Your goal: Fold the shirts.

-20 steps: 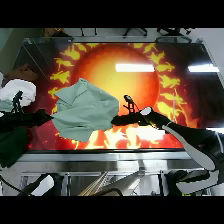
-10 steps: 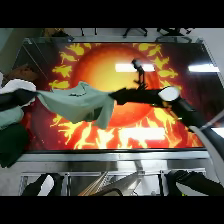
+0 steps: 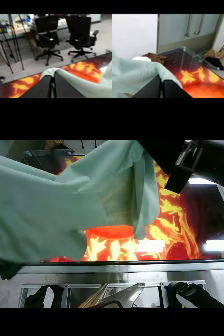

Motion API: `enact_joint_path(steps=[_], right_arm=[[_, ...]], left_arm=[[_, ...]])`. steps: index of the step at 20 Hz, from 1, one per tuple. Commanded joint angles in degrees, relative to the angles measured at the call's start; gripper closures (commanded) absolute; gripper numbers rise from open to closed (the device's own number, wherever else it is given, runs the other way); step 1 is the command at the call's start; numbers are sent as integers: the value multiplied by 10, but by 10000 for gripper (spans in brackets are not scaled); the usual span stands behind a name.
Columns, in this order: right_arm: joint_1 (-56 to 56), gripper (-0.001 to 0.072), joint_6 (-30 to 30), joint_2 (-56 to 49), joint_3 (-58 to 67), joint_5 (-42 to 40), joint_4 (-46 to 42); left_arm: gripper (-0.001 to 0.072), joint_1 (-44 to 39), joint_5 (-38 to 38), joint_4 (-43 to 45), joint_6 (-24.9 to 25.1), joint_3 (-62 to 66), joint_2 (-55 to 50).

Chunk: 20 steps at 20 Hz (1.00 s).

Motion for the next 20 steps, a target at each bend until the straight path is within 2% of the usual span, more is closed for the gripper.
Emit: enact_joint_path(steps=[1,4,6,9,12,16,17,18,19,20], right_arm=[[-1,688,48,-25,27,33,-109],[-1,688,55,-112,27,44,-168],[-1,688,56,-195,27,40,-198],[-5,688,90,-341,27,-3,-234],[-33,690,186,-458,28,-67,-208],[-85,684,196,-524,28,-84,-116],[-97,641,196,-524,28,-83,-108],[-108,448,196,-518,28,-75,-100],[-123,307,196,-506,28,-53,-97],[-138,308,196,-489,28,-18,-98]], left_arm=[[696,1,-24,25,-13,51,-39],[695,-1,-41,-28,-3,-30,-111],[695,-26,-31,-26,32,-113,-172],[695,-86,16,9,94,-228,-288],[694,-119,79,45,106,-275,-414],[692,-125,82,58,112,-226,-554],[690,-125,79,57,107,-206,-577],[690,-125,66,58,103,-184,-594],[657,-121,40,58,100,-160,-607],[297,-114,4,58,95,-134,-615]])
